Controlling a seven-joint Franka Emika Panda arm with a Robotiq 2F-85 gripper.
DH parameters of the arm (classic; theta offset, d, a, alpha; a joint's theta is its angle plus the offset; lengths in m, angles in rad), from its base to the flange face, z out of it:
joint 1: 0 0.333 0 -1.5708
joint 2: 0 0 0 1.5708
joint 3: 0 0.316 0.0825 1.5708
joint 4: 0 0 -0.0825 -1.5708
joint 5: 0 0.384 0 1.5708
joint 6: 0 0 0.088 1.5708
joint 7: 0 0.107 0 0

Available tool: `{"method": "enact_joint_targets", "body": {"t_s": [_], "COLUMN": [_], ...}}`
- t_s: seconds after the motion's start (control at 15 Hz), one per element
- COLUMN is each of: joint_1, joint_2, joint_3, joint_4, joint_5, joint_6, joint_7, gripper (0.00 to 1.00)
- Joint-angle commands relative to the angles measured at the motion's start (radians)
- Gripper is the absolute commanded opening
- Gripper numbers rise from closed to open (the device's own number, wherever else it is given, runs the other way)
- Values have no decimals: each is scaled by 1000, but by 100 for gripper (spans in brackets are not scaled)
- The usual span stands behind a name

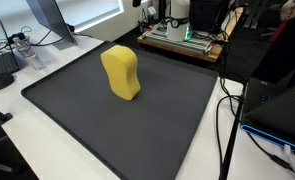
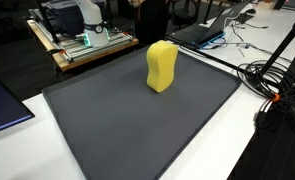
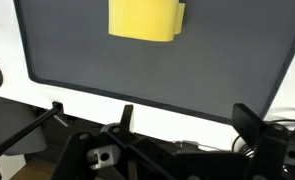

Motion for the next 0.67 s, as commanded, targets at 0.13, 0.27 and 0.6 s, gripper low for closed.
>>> {"method": "enact_joint_targets", "body": {"t_s": [0.13, 0.27, 0.6], "joint_1": [-6, -10, -15], "joint_2": [112, 150, 274], "joint_3": [-52, -64, -93], "joint_4": [197, 256, 440], "joint_5": [118, 143, 188], "joint_6": [-107, -140, -296], "joint_7": [-121, -142, -168], "gripper": [100, 100, 100]}}
